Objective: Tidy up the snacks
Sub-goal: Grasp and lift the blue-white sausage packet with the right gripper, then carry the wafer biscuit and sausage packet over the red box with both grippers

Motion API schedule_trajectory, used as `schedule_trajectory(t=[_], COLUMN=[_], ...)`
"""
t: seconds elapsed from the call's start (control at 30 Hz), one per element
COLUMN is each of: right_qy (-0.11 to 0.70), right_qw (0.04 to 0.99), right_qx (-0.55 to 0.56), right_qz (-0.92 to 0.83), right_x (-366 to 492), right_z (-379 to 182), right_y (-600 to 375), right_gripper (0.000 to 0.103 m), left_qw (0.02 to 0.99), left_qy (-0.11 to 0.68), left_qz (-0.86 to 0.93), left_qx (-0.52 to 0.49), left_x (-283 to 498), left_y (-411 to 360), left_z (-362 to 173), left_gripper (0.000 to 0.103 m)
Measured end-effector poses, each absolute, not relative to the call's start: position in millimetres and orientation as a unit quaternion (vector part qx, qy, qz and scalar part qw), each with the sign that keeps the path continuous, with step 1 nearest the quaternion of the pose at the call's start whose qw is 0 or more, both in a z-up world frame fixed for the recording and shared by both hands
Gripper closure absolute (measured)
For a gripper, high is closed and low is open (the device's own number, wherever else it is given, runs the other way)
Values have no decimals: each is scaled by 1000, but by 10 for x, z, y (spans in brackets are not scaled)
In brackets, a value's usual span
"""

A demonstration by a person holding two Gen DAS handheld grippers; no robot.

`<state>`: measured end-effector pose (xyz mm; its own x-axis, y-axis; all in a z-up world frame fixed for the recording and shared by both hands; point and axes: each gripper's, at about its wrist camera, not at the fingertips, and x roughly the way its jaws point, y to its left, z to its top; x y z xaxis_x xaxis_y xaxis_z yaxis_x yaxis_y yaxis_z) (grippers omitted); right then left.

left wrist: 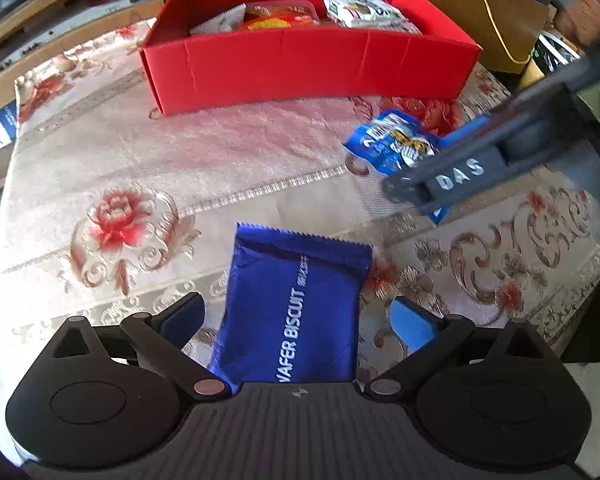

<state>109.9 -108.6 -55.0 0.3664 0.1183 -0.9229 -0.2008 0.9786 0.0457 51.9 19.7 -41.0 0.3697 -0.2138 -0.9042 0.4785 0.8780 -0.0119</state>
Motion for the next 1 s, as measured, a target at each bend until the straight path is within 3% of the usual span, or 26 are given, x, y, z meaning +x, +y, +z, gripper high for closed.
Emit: schedule_trajectory(t=[0.43, 1.0], right_qy=[524, 501], right_qw=[842, 849], right_qx=[36, 55], right_qz=[124, 162], right_x=[897, 886], right_z=[-344, -148], right_y=[-1402, -1319], right_gripper=[28, 27], left_qw=[810, 821], left_qy=[529, 507], left_qz=[-201, -211], left_qx=[154, 156], left_x=[584, 473], left_y=[183, 177], left_z=[-496, -511], left_gripper=[0, 0])
